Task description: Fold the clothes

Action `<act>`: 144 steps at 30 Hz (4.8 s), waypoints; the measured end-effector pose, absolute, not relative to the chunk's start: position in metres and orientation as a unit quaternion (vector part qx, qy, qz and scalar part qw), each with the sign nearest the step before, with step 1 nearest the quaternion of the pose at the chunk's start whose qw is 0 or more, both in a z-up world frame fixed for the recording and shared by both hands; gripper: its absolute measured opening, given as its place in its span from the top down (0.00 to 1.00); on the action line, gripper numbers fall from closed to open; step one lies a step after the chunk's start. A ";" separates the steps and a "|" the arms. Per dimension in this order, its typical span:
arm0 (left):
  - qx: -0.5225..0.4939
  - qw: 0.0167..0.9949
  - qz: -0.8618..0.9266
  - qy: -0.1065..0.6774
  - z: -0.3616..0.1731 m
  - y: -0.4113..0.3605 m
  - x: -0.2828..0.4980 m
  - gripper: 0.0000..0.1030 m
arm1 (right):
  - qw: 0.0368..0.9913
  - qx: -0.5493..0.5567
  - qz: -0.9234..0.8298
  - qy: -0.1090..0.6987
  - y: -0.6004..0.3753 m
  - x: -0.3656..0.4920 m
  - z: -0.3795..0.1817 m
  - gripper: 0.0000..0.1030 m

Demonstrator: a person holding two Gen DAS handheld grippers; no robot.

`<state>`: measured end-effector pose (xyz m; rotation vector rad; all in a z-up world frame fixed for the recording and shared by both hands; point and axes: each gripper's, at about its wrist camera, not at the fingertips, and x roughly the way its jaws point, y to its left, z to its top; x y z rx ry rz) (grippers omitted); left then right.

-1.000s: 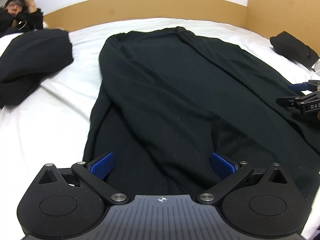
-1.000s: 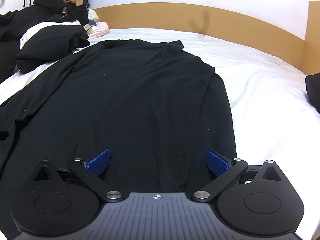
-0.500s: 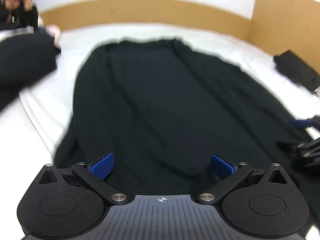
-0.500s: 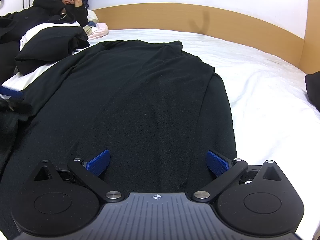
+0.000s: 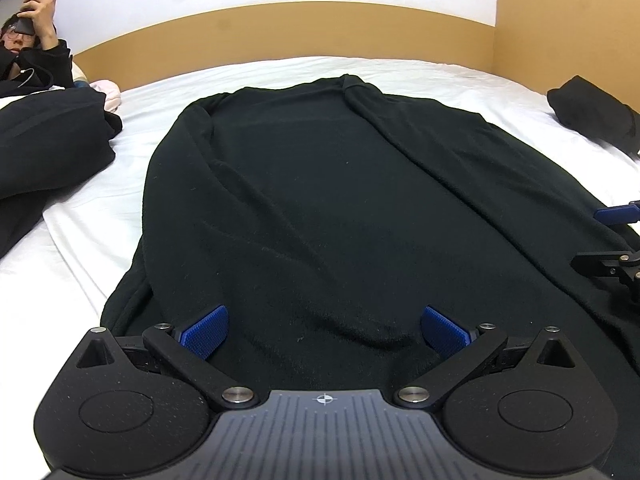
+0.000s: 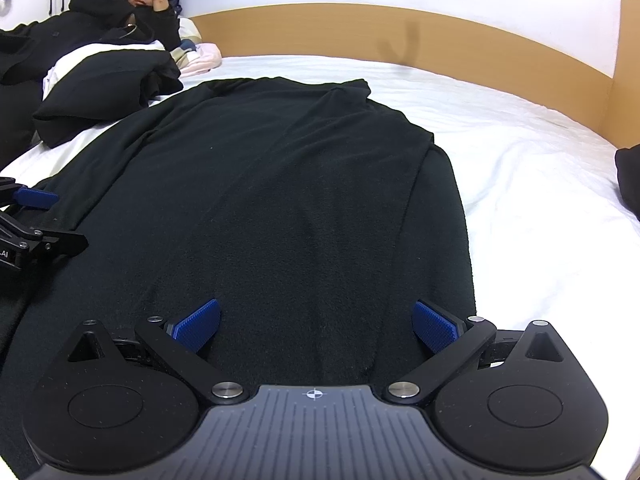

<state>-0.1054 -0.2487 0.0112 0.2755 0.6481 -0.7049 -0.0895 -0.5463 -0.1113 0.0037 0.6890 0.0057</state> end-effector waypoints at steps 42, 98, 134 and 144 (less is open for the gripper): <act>0.138 0.875 -0.344 0.310 0.011 -0.235 -0.119 0.00 | 0.942 -0.002 -0.006 0.335 -0.536 -0.104 -0.132 0.00; 0.137 0.876 -0.344 0.309 0.010 -0.235 -0.119 0.00 | 0.942 -0.003 -0.007 0.335 -0.540 -0.103 -0.111 0.00; 0.126 0.871 -0.321 0.350 0.015 -0.197 -0.145 0.01 | 0.942 -0.003 -0.005 0.336 -0.537 -0.107 -0.108 0.00; 0.118 0.869 -0.308 0.369 0.021 -0.180 -0.162 0.01 | 0.942 -0.003 -0.006 0.336 -0.537 -0.110 -0.108 0.00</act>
